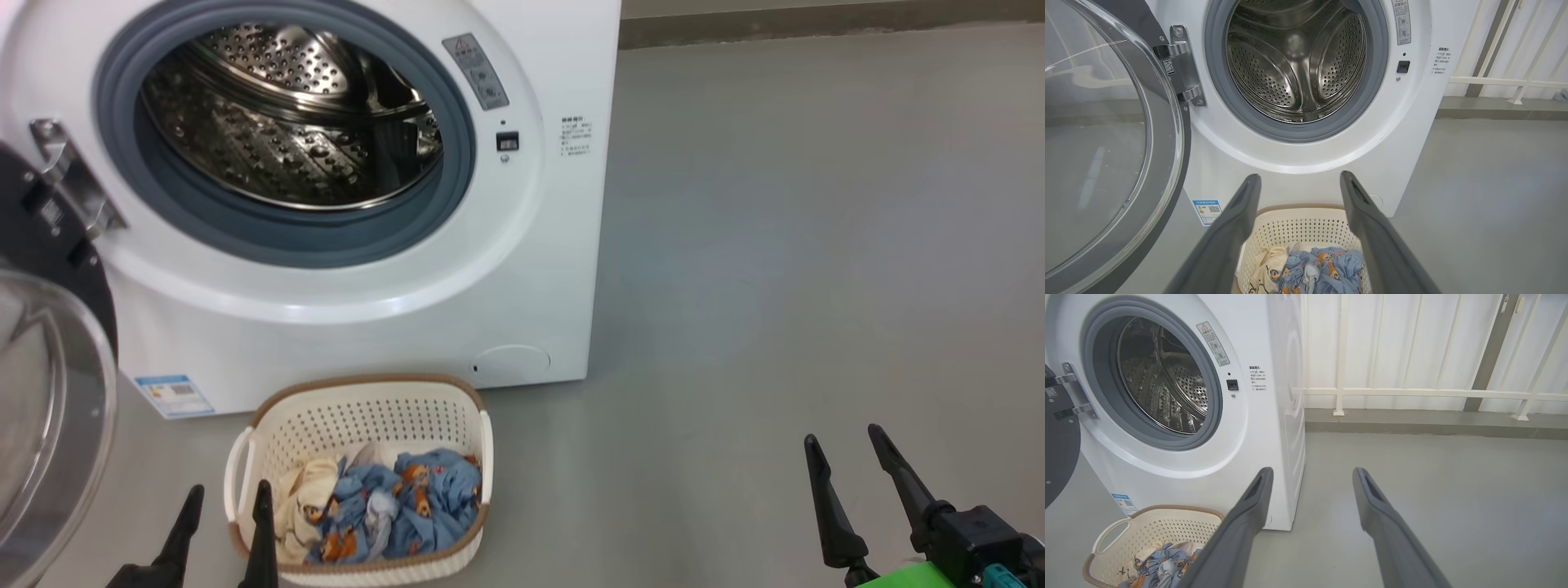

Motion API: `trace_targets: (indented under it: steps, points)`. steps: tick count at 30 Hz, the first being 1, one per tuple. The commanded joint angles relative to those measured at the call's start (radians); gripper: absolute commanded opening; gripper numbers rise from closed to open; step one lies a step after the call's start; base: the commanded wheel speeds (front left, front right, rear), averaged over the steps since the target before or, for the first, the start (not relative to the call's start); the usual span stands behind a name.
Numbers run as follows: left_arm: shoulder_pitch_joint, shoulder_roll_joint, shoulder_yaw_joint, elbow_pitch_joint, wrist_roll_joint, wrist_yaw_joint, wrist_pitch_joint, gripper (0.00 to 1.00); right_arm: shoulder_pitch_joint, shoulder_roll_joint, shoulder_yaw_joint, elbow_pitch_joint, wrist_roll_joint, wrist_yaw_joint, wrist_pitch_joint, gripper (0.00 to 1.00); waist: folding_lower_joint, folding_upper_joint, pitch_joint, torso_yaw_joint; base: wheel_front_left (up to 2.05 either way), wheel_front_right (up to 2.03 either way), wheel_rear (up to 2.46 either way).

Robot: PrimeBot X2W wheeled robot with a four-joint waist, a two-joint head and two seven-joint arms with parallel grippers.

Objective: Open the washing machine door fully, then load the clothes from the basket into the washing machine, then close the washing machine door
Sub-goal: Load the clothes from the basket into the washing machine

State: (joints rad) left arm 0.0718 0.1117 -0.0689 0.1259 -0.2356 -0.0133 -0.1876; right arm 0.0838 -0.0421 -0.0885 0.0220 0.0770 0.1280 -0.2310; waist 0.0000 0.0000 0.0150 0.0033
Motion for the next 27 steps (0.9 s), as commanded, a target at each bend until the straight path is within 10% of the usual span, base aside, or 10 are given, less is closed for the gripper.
trace_targets:
  steps: [1,27]
  points:
    - [-0.051,0.017,0.029,-0.021,-0.004,0.002,-0.013,1.00,-0.029,-0.008,0.021,-0.024,0.017,0.003,-0.011,1.00,0.0000,0.0000,0.001,0.001,1.65,-1.65,0.00]
    - [-0.062,0.025,0.011,-0.010,-0.004,0.029,-0.029,1.00,-0.038,-0.008,0.026,-0.015,0.015,0.003,-0.015,1.00,0.0000,0.0000,0.010,0.001,0.35,-0.35,0.00]
